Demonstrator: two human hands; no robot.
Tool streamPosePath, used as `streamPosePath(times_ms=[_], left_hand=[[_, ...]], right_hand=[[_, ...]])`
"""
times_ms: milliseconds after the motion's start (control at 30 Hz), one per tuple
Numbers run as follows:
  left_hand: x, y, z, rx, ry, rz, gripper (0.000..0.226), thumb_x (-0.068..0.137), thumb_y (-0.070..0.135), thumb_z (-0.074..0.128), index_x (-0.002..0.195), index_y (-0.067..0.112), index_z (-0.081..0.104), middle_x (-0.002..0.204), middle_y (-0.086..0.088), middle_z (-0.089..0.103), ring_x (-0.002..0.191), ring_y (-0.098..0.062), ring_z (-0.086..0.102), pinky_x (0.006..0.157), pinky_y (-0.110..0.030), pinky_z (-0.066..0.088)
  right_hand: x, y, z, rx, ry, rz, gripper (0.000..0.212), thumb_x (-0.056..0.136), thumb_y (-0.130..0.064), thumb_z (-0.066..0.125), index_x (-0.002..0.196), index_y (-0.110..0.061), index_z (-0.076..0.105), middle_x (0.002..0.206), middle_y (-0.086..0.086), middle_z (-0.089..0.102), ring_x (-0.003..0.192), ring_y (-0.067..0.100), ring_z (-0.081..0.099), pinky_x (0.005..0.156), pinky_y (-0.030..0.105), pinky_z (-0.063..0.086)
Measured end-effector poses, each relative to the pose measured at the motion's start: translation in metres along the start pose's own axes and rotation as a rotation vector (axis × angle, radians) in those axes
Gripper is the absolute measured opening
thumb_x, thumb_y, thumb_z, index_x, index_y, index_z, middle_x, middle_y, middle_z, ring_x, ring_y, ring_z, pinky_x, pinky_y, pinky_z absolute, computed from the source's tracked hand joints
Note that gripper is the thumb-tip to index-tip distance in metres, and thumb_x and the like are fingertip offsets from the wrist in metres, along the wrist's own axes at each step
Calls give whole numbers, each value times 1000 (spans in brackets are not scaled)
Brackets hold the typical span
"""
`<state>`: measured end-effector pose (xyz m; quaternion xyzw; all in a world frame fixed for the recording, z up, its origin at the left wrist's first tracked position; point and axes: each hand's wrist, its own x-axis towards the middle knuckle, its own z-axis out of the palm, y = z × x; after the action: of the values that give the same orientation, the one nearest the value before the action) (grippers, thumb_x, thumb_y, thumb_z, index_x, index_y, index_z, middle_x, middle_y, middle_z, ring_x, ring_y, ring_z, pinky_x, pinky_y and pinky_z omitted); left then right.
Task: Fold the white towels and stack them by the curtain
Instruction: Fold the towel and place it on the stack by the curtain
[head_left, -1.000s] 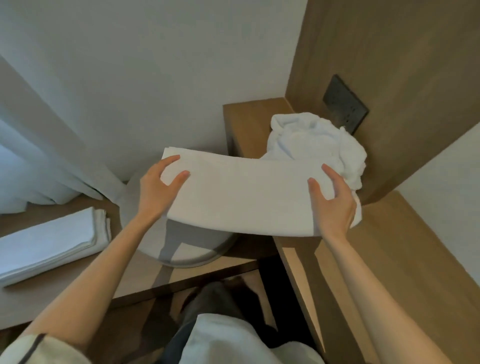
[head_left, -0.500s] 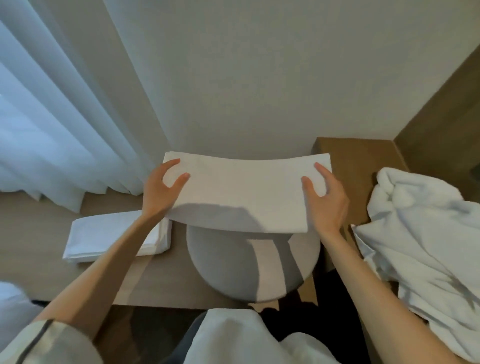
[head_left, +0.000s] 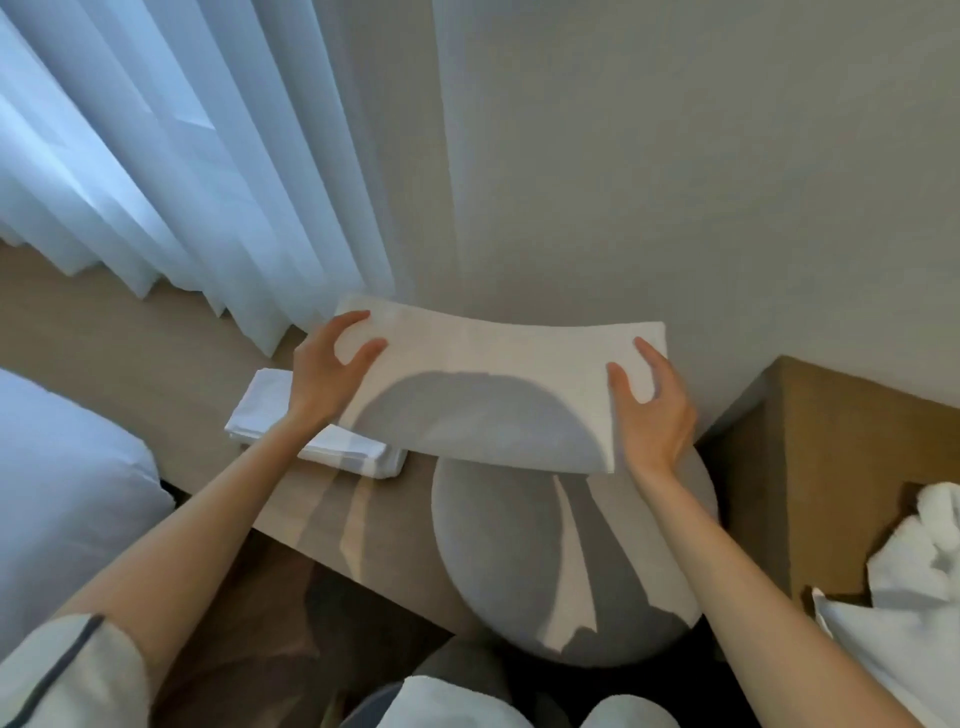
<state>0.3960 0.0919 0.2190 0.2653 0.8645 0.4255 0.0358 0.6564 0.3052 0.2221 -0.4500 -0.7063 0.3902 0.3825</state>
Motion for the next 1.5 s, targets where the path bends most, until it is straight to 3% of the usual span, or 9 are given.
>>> streamPosePath(times_ms=[167, 267, 367, 533, 733, 867, 1033, 1333, 1500], left_hand=[[12, -21, -19, 58, 53, -31, 39, 82, 53, 64, 117, 37, 60, 122, 5, 61, 108, -11, 54, 89, -22, 36], [21, -40, -28, 85, 58, -51, 39, 81, 54, 64, 116, 36, 61, 119, 4, 62, 107, -15, 56, 85, -23, 37], [34, -64, -39, 86, 74, -65, 36, 84, 45, 67, 117, 31, 63, 119, 1, 63, 107, -17, 57, 84, -16, 34], [70, -117, -65, 89, 89, -64, 35, 85, 27, 70, 117, 14, 66, 118, -8, 65, 104, -24, 60, 78, -5, 30], [145, -198, -108, 51, -29, -65, 36, 86, 27, 70, 119, 14, 64, 120, -8, 63, 105, -19, 57, 81, -4, 31], [188, -250, -133, 34, -169, -80, 34, 86, 26, 69, 117, 13, 62, 118, -8, 61, 108, -20, 55, 86, -15, 35], [215, -306, -158, 35, -217, -113, 33, 87, 27, 67, 117, 14, 61, 109, 5, 56, 98, -6, 47, 82, -8, 30], [238, -407, -120, 22, -278, -117, 28, 88, 28, 66, 114, 22, 61, 102, 12, 52, 98, -7, 48, 82, -10, 29], [241, -460, -79, 24, -288, -118, 27, 88, 28, 66, 114, 23, 62, 105, 12, 54, 102, -10, 49, 88, -18, 33]], right_hand=[[6, -8, 32, 0, -63, -3, 39, 90, -29, 64, 129, -25, 58, 124, -2, 60, 103, 0, 47, 88, 14, 35], [14, -12, 58, -15, -122, 4, 39, 91, -30, 62, 129, -26, 58, 125, 1, 59, 112, 12, 53, 90, 19, 36], [14, -17, 93, -40, -149, 15, 38, 91, -31, 62, 129, -28, 58, 125, 3, 59, 114, 19, 54, 90, 20, 36], [2, -29, 166, -34, -193, 38, 39, 92, -30, 61, 130, -26, 57, 130, 0, 57, 118, 16, 52, 93, 21, 36], [-20, -44, 274, -50, -134, 95, 38, 91, -24, 63, 128, -18, 58, 131, 0, 57, 119, 15, 52, 98, 18, 34], [-35, -56, 341, -86, -89, 190, 33, 93, -31, 59, 125, -23, 61, 129, -1, 59, 116, 13, 54, 92, 14, 34], [-58, -64, 404, -170, -117, 275, 34, 94, -36, 56, 127, -29, 58, 130, 3, 56, 115, 16, 52, 92, 21, 35], [-97, -9, 477, -199, -44, 322, 34, 94, -33, 56, 127, -26, 59, 132, -5, 55, 113, 4, 48, 93, 16, 34], [-104, 47, 517, -181, -13, 400, 32, 93, -36, 58, 124, -29, 61, 131, -7, 57, 118, 11, 51, 93, 19, 34]])
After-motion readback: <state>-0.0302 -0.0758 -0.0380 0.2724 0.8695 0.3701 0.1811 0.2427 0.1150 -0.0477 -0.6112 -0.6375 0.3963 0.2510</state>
